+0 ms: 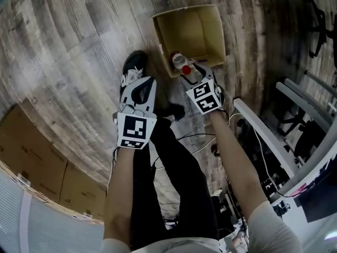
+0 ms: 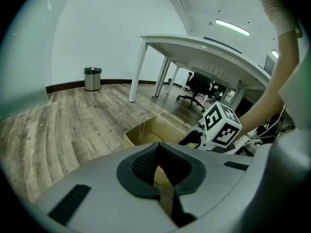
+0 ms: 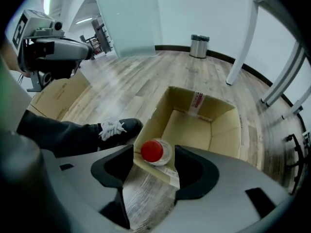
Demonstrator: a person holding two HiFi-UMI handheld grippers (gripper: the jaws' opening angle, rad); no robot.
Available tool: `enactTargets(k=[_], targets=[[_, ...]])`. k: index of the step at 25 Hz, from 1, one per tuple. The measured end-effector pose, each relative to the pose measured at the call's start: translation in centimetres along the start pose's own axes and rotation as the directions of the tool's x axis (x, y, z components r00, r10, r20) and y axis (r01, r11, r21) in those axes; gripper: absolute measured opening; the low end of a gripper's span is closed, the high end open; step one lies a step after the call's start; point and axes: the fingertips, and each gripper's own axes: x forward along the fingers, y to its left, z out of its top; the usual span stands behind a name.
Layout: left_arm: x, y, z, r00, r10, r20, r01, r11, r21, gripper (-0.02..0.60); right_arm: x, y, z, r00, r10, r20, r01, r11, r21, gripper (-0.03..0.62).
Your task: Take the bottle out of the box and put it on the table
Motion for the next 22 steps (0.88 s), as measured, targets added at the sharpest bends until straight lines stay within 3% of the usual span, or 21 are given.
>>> enactTargets(k=[9,11,12,22], targets=[[-0.5,-0.2,-1.7,0.999,-0.031,-0.026,0.031,1.000,-0.002,0.012,2.7,0.2,-0.2,0.997,-0.067,-0.036,0.060,0.986,-0.155,0.276],[-0.6,0.1,-1.6,0.999,-0.038,-0.032,0.038,0.999,0.006,0.012,2.9,0.4,0.0,0.997,-0.064,-0.048,0.054,0.981,-0.187,0.205],[-0.7,0.4,-1.5,0.999,-0.040,-0.034,0.040,0.999,0.010,0.012,3.0,0.4,0.0,0.997,-0.064,-0.054,0.052,0.979,-0.195,0.201],[-0.7,-0.3,0.1,0.996,-0.079,-0.047,0.081,0.995,0.053,0.012,0.9,-0.1,-0.4,0.995,-0.069,-0.074,0.056,0.985,-0.165,0.186]])
